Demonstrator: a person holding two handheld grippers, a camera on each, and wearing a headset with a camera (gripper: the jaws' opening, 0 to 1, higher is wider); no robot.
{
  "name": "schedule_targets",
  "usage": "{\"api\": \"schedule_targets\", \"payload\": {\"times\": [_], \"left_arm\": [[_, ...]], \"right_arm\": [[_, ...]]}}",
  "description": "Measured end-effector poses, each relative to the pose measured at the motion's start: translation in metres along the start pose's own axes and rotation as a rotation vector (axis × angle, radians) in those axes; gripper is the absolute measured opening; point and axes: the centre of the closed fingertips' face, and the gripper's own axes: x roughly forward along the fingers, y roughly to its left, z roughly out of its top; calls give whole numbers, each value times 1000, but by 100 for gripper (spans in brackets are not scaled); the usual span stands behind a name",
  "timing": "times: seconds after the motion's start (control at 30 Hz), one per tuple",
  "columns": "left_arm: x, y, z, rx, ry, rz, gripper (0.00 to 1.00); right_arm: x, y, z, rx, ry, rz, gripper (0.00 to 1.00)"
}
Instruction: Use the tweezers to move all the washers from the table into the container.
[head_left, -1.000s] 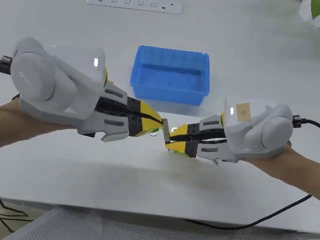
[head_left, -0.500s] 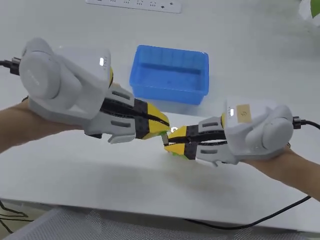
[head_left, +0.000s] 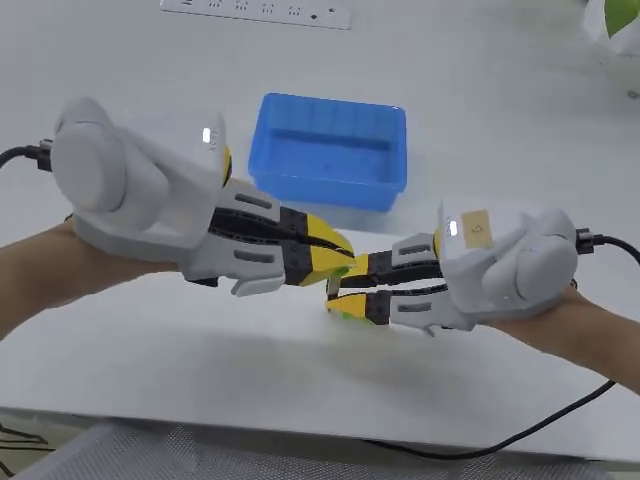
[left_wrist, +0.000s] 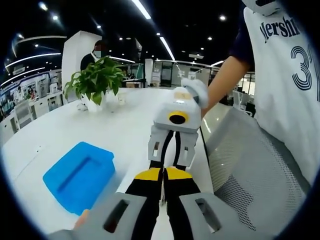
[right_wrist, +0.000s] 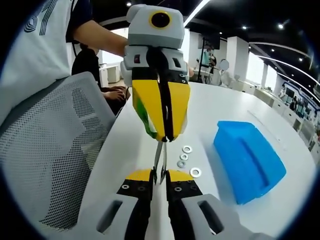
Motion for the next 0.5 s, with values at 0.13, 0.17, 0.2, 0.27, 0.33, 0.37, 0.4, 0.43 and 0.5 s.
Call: {"api": "schedule_targets", "payload": {"times": [0.13,0.17,0.2,0.27,0.33,0.37,0.4,0.43,0.5], "left_arm": [[0,-2,-1,-6,-4,-7,5],[0,-2,-1,-10,-5,-8,5],[0,-2,-2,-10,-4,-6,5],[-1,-2,-4,-11,0,-6,6],[-1,-2,-5,-13,3,-4,6],[-2,-1,-5,-15,2,0,6],[-2,-1,-5,-19,0,2,6],[-2,-1,-5,-25,-1,2,6],[-2,-1,-5,-31,0,1,5]], "right_arm": [[0,1,0,7,3,13,11],[0,1,0,10,3,15,11],[1,1,0,7,3,15,11],[1,1,0,5,2,18,11],[2,2,0,-3,1,19,11],[2,2,1,-2,2,18,11],[2,1,1,-7,4,19,11],[2,1,1,-6,5,19,11],[2,1,1,-10,8,18,10]]}}
